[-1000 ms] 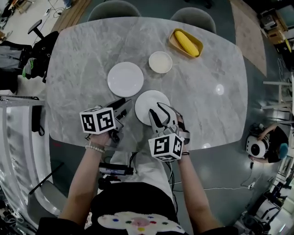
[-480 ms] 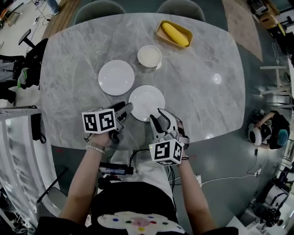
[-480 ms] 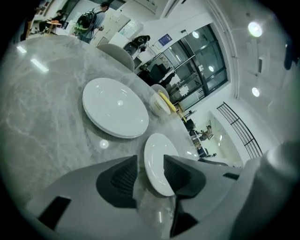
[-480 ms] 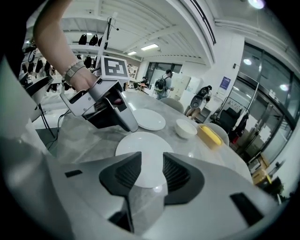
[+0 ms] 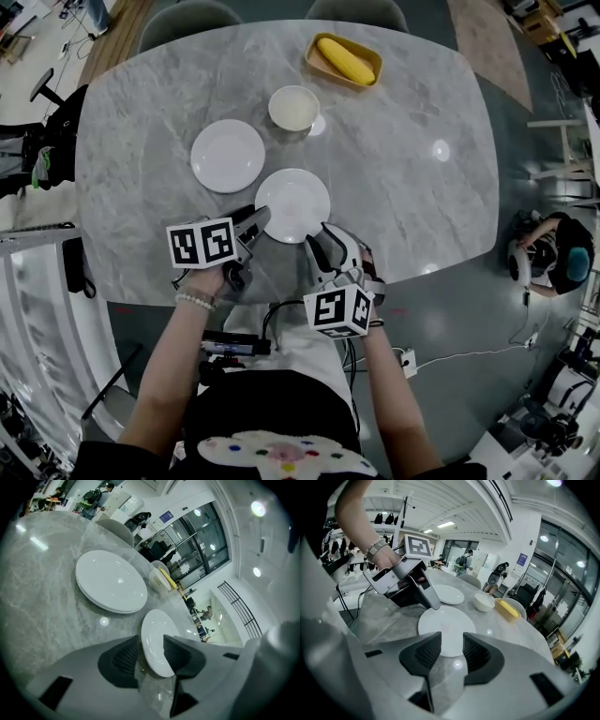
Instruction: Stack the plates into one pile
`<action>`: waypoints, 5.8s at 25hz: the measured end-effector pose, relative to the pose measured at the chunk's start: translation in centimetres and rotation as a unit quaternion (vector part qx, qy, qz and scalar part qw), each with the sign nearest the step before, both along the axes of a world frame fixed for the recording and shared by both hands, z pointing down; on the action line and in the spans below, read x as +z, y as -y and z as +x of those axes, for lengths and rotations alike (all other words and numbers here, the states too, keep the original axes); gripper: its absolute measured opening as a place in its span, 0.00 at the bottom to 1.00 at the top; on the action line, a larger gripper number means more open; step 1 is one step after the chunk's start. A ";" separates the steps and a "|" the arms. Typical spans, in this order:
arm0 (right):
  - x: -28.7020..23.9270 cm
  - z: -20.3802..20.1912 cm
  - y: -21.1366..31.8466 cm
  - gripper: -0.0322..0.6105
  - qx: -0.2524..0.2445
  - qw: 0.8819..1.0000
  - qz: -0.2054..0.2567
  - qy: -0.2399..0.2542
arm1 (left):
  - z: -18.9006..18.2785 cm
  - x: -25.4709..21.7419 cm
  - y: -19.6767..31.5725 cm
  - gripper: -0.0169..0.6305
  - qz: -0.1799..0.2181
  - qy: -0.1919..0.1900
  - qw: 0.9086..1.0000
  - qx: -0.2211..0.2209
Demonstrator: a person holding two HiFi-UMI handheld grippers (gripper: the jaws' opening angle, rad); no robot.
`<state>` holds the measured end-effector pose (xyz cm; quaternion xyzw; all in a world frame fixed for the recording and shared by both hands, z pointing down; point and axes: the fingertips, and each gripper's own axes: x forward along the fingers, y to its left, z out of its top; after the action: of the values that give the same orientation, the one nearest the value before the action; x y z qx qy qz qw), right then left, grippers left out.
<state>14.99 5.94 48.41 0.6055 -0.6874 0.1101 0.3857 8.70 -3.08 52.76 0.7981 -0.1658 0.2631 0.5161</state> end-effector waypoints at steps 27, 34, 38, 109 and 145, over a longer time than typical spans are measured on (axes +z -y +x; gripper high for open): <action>2.7 -2.3 -1.5 0.29 -0.122 0.985 -0.041 -0.116 | 0.5 -2.6 0.5 0.07 -0.028 -0.028 0.998 -0.049; 4.3 -3.0 -1.1 0.29 -0.143 0.979 -0.043 -0.140 | 0.7 -3.0 0.6 0.07 -0.035 -0.036 0.997 -0.057; 4.6 -2.5 -1.0 0.21 -0.143 0.976 -0.041 -0.158 | 0.7 -3.0 0.5 0.07 -0.032 -0.037 0.997 -0.055; 3.8 -5.3 14.6 0.28 -0.350 0.915 -0.007 -0.201 | -7.9 -1.6 13.1 0.27 0.157 0.047 0.973 -0.164; -19.7 -1.7 7.0 0.06 -0.006 0.967 0.202 0.155 | -7.9 -24.6 4.6 0.05 0.457 -0.036 0.889 -0.016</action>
<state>13.26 -1.06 28.73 0.6423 -0.7503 0.0598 0.1445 0.77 -7.70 28.19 0.9517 -0.2621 0.1213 0.1040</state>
